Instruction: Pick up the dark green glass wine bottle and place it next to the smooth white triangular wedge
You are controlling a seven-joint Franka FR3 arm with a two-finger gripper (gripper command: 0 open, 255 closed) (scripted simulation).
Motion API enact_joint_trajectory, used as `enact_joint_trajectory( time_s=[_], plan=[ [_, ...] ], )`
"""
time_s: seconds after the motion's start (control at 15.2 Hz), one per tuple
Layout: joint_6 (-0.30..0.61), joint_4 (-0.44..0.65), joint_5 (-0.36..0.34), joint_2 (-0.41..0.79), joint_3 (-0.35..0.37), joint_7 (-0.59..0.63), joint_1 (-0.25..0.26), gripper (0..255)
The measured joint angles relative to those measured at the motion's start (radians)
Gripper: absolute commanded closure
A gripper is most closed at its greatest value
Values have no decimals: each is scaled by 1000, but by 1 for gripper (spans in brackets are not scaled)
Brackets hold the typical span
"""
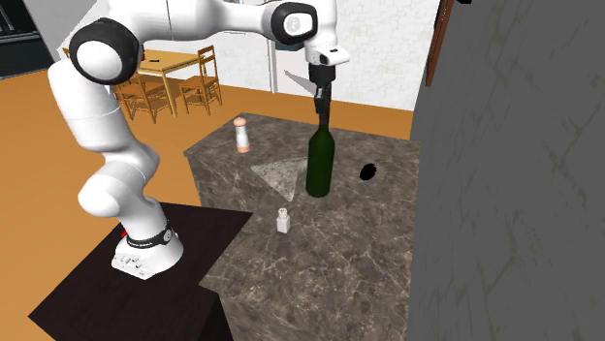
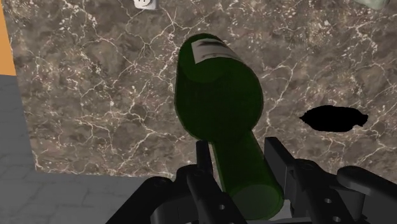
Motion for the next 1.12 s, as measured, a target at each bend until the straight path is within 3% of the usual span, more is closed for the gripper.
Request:
enact_joint_trajectory(
  time_s=[0.13, 0.66, 1.12],
  plan=[
    [-8, 36, -17, 33, 23, 49, 25, 255],
    [-118, 370, -145, 294, 91, 243, 171, 255],
    [-36, 288, -148, 297, 92, 263, 173, 255]
  ],
)
